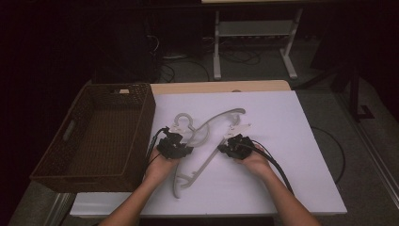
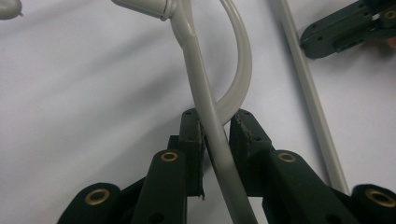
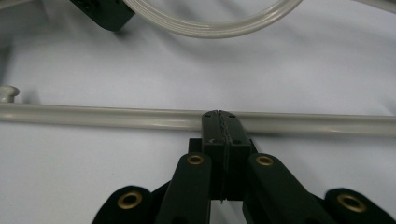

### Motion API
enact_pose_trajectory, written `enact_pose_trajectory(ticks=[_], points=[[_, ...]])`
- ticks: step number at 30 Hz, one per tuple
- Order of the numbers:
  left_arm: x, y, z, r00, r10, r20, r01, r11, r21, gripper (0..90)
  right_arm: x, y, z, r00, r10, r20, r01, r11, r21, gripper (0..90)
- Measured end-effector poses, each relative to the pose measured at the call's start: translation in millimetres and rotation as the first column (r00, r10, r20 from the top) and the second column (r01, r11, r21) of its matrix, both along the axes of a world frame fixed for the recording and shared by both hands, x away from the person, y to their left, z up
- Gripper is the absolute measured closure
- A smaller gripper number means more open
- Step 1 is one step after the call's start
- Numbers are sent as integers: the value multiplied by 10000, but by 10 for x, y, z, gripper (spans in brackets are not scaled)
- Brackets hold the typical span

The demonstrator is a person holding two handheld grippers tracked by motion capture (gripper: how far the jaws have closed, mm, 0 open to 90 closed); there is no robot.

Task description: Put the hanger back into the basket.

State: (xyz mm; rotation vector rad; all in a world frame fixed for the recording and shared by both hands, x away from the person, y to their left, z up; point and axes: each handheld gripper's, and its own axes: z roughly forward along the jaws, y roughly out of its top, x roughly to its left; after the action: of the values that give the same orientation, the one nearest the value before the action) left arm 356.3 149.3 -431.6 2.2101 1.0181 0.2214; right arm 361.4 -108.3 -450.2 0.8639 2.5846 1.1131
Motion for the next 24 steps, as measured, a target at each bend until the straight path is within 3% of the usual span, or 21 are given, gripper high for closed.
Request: enact_pose_trajectory(ticks=[3,7,13,16,24], points=[[-6,-9,4,9998,-41,199,39,9999,133,769,-11,2,25,9999,55,100,-56,9999,146,879],[-22,-21,15,9989,-303,366,293,9992,267,821,-35,-41,130,9995,14,301,-36,9974,716,825],[-39,-37,32,9985,-258,488,246,9994,259,823,-59,-178,284,9972,-314,681,206,9877,1547,729],[-44,-28,57,9978,-320,577,308,9993,213,823,-83,-248,357,9958,-486,778,338,9828,1815,658],[-80,-29,160,9962,-510,711,511,9987,10,825,-200,-418,510,9905,-1114,803,917,9718,2172,351]])
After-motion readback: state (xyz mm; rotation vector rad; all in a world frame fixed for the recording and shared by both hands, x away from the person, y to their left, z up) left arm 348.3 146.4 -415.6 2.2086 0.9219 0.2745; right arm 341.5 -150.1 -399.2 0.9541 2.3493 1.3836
